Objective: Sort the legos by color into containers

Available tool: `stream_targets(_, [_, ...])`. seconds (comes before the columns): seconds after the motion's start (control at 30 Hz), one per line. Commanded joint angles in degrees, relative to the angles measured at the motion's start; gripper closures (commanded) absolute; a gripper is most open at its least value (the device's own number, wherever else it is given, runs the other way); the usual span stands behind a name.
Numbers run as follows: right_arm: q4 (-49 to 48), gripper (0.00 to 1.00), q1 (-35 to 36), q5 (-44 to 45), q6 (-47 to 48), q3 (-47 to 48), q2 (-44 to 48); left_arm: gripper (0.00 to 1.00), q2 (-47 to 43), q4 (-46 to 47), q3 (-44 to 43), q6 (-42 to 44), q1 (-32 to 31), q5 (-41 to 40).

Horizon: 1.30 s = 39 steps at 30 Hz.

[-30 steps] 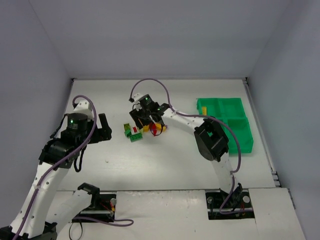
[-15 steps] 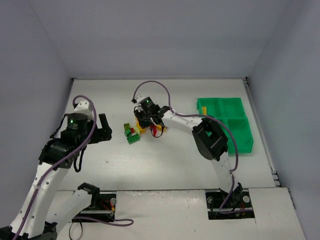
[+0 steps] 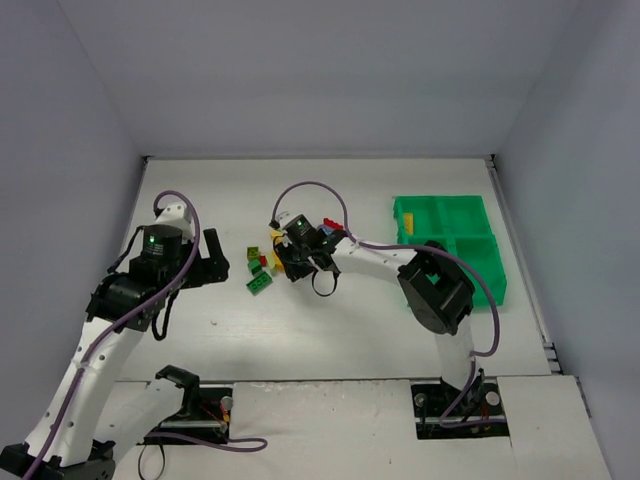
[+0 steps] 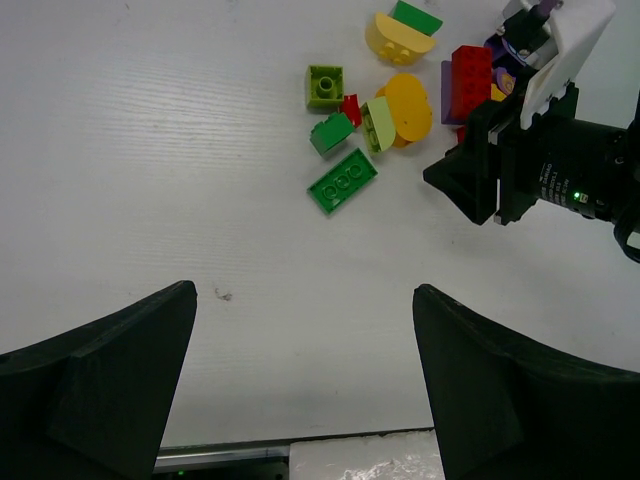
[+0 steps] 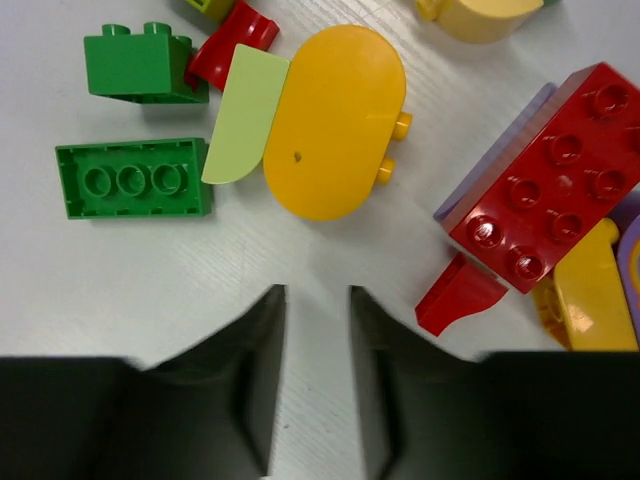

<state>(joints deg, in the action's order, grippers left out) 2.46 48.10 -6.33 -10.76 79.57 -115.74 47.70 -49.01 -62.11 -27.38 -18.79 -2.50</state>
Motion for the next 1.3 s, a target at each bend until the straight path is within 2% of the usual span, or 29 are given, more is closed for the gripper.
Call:
stream_targets(0.0, [-0.8,0.65,0.3,1.5,1.2,0.7,5.7,0.17,0.8,3.6,-1.2,-1.3,0.2,1.0])
stream_targets(0.03, [-1.0,0.51,0.3,1.7,1.7,1.4,5.5,0.17,1.0,3.7,-1.2,-1.4,0.2,1.0])
stream_targets(0.13, [-0.9,0.39,0.3,2.1,3.6,3.4,4.1,0.17,1.4,3.8,-1.3,-1.8,0.2,0.9])
stream_targets(0.17, [-0.9,0.38,0.2,2.3,4.0,3.9,3.7,0.17,1.4,3.7,-1.3,-1.7,0.2,0.9])
stream_targets(0.37, [-1.0,0.37,0.1,2.0,6.6,7.9,0.1,0.17,1.0,2.7,-1.9,-1.8,0.2,0.3])
stream_targets(0.53, [-1.0,0.37,-0.7,-1.9,10.2,10.7,-2.1,0.17,0.6,1.8,-2.0,-1.6,0.2,-0.2])
stream_targets(0.9, [-0.8,0.35,-4.4,-10.8,15.5,10.0,-2.6,0.17,0.4,1.3,-2.0,-1.0,0.2,-0.7])
stream_targets(1.27, [0.0,0.32,-4.6,-14.4,22.1,12.0,-5.3,0.17,1.0,1.6,-1.7,-0.3,0.2,-0.5])
